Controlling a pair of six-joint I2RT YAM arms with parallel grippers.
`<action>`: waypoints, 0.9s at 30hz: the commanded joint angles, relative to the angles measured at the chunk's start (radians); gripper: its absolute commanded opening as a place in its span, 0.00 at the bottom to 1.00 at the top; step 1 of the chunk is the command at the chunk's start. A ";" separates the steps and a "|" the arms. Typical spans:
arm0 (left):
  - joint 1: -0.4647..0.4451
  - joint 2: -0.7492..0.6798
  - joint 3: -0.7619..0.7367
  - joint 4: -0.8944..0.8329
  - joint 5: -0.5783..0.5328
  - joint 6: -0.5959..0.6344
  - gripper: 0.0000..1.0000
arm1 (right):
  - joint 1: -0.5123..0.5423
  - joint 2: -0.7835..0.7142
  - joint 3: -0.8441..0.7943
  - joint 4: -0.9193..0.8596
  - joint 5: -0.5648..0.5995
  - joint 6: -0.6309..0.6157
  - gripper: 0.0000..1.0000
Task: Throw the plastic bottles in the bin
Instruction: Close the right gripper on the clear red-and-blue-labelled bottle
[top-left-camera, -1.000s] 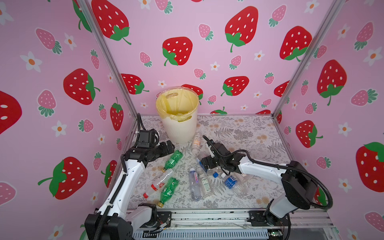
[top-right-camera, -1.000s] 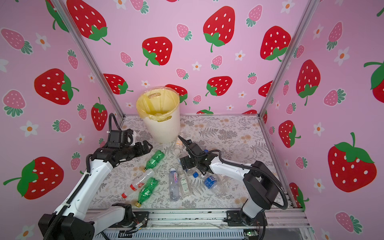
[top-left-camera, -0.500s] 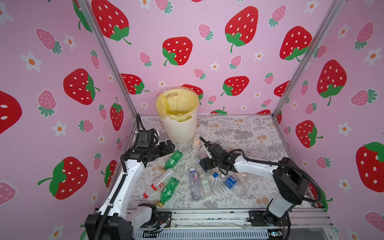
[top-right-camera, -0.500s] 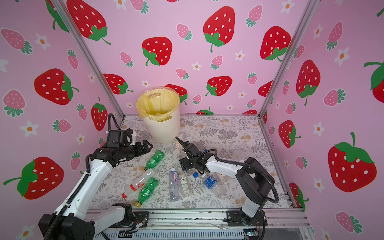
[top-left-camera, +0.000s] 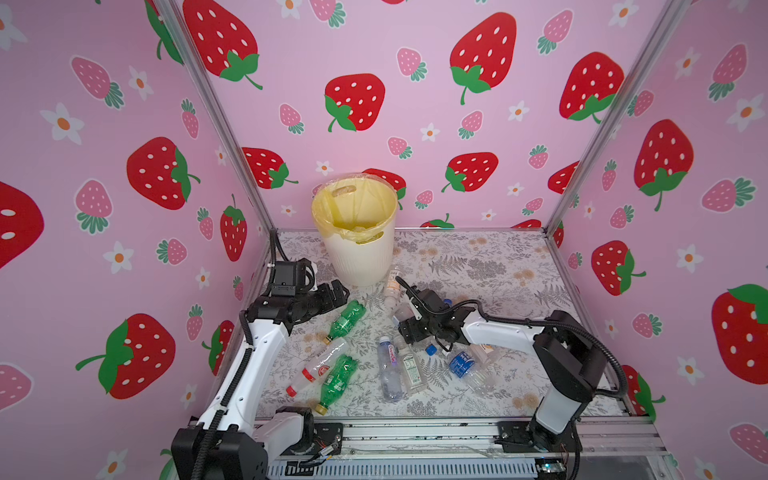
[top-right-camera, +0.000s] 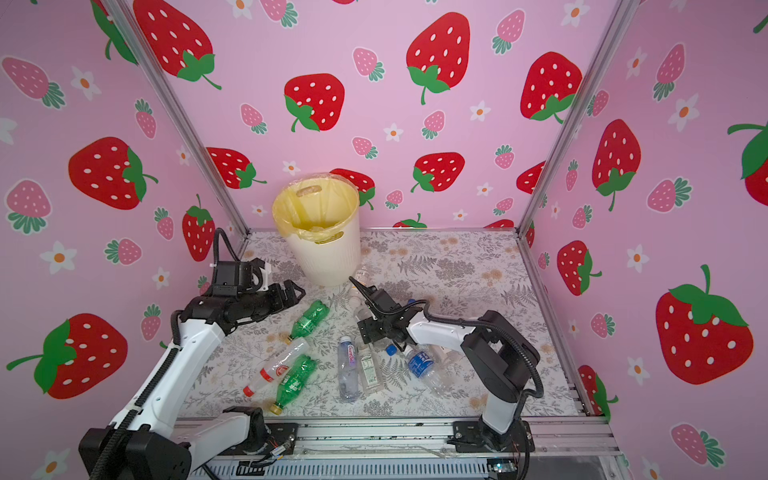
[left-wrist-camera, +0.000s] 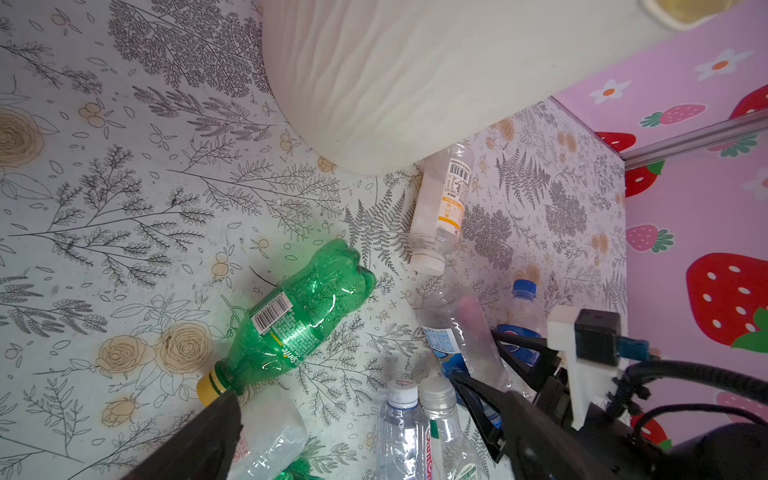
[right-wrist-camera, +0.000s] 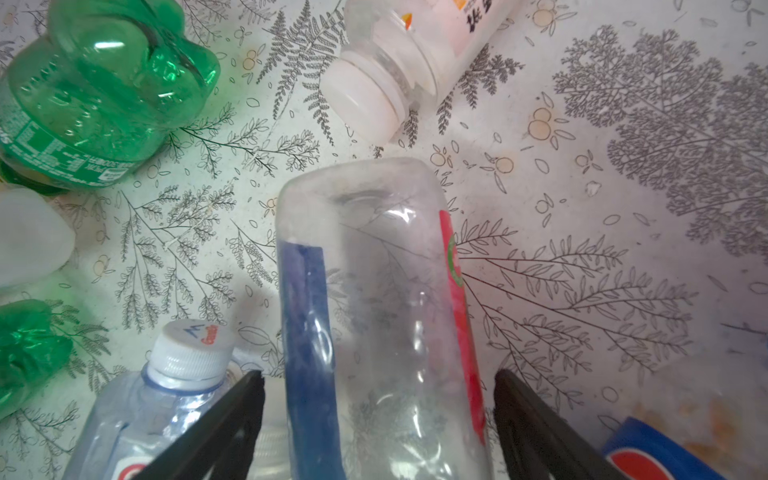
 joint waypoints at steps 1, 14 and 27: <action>0.011 -0.006 -0.010 0.015 0.023 -0.008 0.99 | 0.008 0.033 0.027 0.009 0.003 -0.013 0.86; 0.017 -0.005 -0.011 0.013 0.025 -0.009 0.99 | 0.008 0.019 0.035 0.030 0.008 -0.012 0.71; 0.020 0.001 -0.015 0.024 0.034 -0.013 0.99 | 0.008 -0.099 0.017 0.038 0.011 0.010 0.65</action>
